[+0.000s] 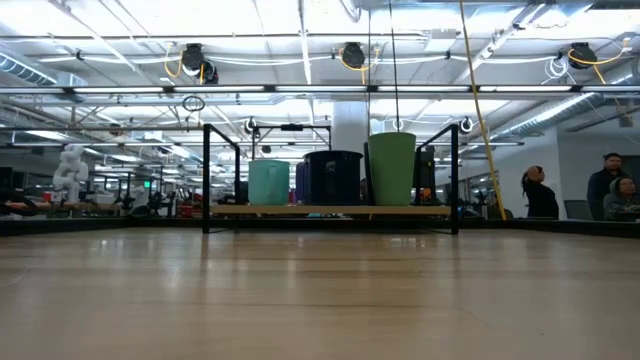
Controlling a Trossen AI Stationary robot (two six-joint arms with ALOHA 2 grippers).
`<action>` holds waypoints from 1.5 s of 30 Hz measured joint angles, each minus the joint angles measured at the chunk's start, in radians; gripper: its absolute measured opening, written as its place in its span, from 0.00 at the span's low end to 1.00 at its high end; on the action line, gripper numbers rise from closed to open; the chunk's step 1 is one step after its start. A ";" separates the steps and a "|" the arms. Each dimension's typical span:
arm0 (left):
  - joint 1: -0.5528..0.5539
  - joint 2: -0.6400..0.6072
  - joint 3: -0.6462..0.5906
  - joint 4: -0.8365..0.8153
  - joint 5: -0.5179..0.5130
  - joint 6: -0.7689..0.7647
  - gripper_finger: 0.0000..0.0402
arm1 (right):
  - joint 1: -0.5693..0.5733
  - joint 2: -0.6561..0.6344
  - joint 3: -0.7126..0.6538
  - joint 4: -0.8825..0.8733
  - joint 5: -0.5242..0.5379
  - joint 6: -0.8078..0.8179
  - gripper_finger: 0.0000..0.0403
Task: Stack small to large cups/mugs on shelf
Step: Put the transparent mug on the shelf
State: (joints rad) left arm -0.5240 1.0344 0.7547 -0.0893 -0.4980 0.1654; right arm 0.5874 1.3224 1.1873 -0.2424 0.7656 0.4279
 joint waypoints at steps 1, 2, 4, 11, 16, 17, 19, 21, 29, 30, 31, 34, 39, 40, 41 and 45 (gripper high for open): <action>0.000 0.000 0.000 0.029 0.000 0.014 0.15 | -0.002 0.000 0.000 0.000 0.000 0.012 0.00; 0.000 0.000 0.000 0.053 -0.002 0.024 0.15 | -0.004 0.000 0.000 -0.001 0.000 0.019 0.00; 0.000 0.000 0.000 0.098 -0.025 0.045 0.15 | -0.004 0.000 0.000 -0.001 0.000 0.029 0.00; 0.001 0.043 0.043 0.151 -0.126 0.090 0.24 | -0.020 0.000 -0.031 -0.001 -0.001 0.060 0.00; 0.010 0.156 0.138 0.144 -0.178 0.109 0.40 | -0.067 0.000 -0.077 0.000 -0.001 0.111 0.00; 0.015 0.185 0.158 0.144 -0.191 0.119 0.42 | -0.077 0.000 -0.087 -0.001 -0.002 0.124 0.00; 0.024 0.240 0.195 0.143 -0.213 0.145 0.47 | -0.096 0.000 -0.103 -0.002 -0.003 0.148 0.00; 0.038 0.298 0.239 0.145 -0.238 0.165 0.50 | -0.114 0.000 -0.118 0.000 -0.003 0.168 0.00; 0.096 0.509 0.405 0.145 -0.315 0.260 0.48 | -0.167 0.000 -0.171 0.042 -0.003 0.214 0.00; 0.104 0.530 0.422 0.144 -0.315 0.269 0.47 | -0.172 0.000 -0.174 0.047 -0.004 0.214 0.00; 0.112 0.553 0.441 0.144 -0.315 0.274 0.46 | -0.176 0.000 -0.177 0.048 -0.004 0.215 0.00; 0.144 0.606 0.487 0.130 -0.315 0.286 0.43 | -0.184 0.000 -0.186 0.052 -0.005 0.215 0.00; 0.197 0.662 0.533 0.069 -0.313 0.267 0.43 | -0.187 0.000 -0.201 0.053 -0.007 0.215 0.00; 0.208 0.667 0.539 0.056 -0.297 0.260 0.43 | -0.187 0.000 -0.205 0.053 -0.007 0.216 0.00; 0.217 0.668 0.543 0.035 -0.277 0.252 0.43 | -0.187 0.000 -0.208 0.050 -0.007 0.216 0.00; 0.247 0.668 0.544 0.030 -0.218 0.212 0.40 | -0.187 0.000 -0.220 0.052 -0.008 0.216 0.00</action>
State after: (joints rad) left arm -0.2774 1.7027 1.2991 -0.0595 -0.7162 0.3777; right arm 0.4004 1.3228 0.9675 -0.1908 0.7580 0.6444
